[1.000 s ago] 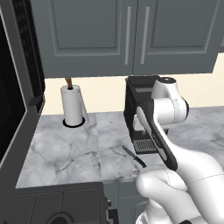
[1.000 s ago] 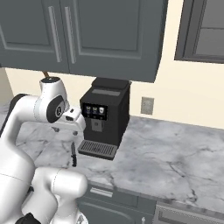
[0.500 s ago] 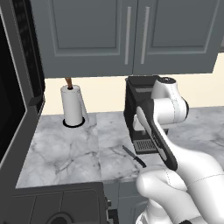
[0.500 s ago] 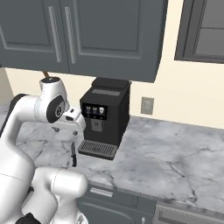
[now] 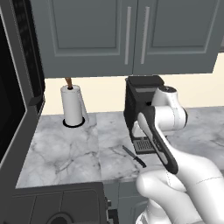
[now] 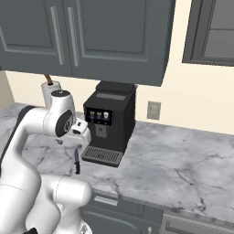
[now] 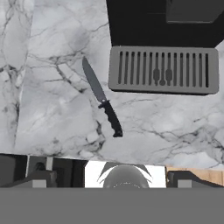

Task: Retrieve the butter from the fridge and place it on a plate on the dining table. Then retrieve the butter knife by the fridge and place it near the plate.

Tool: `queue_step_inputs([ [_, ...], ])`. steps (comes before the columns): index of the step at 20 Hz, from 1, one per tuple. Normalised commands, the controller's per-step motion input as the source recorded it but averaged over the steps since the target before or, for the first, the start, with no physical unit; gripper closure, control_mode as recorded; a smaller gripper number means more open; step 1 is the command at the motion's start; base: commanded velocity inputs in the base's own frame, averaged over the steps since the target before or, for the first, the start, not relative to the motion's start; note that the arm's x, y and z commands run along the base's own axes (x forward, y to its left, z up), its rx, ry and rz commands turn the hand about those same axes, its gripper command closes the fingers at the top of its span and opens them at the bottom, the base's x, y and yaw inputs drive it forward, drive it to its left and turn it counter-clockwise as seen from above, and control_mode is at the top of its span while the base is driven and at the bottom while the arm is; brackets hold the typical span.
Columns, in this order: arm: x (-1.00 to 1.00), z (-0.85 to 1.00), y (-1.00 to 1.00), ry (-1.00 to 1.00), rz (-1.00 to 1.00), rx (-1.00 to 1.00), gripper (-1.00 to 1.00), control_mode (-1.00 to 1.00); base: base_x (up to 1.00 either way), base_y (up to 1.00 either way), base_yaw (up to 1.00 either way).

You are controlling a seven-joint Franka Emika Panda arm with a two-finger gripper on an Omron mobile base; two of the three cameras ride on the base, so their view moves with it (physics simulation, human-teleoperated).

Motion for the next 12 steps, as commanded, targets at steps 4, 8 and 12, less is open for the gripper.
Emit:
queue_step_inputs([
  [4,0.0,-0.09,0.08,0.12,0.03,-0.1,-1.0,-1.0,0.0,0.0,0.0],
  [8,0.0,-0.45,0.23,0.02,0.01,-0.16,-1.0,-1.0,0.0,0.0,0.0],
  [12,0.08,-0.66,0.16,0.0,0.03,-0.1,-1.0,-1.0,0.0,0.0,0.0],
])
